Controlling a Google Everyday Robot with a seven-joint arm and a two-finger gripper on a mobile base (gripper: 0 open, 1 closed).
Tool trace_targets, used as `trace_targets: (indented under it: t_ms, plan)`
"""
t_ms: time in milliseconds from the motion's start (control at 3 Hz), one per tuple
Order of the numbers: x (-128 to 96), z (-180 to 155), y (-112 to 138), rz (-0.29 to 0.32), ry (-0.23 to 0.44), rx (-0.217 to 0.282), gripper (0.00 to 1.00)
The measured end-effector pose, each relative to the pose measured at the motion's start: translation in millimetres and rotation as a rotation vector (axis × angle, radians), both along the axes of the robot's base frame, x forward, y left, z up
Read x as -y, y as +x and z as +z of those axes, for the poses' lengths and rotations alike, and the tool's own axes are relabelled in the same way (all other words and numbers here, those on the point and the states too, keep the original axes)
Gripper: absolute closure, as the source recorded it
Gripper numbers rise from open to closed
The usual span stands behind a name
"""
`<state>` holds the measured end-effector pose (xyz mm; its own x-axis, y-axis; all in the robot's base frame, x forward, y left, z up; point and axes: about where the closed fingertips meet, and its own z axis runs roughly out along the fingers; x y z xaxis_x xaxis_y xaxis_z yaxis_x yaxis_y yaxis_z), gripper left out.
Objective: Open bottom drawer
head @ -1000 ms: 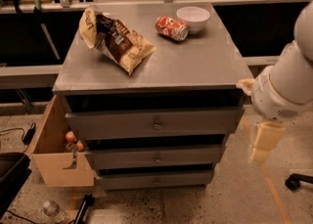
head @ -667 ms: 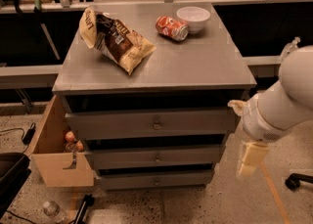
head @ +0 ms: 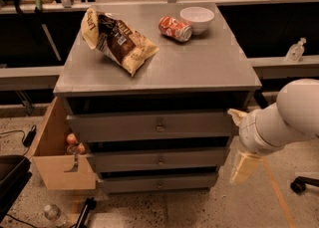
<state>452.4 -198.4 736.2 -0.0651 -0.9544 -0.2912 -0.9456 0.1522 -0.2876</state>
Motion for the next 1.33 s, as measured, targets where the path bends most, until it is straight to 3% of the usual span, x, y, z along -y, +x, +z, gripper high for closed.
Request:
trace_targets:
  t_ms: [333,667,1000,1333]
  plan:
    - [0.0,0.0,0.0,0.000,0.000,0.000,0.00]
    - [-4.3,-35.7,-4.4,-0.013,-0.004,-0.019,0.00]
    - [-9.9,-114.6,-16.7,-0.015,-0.050,-0.050,0.00]
    - [0.3,-192.2,-26.7,0.001,-0.086,-0.062,0.00]
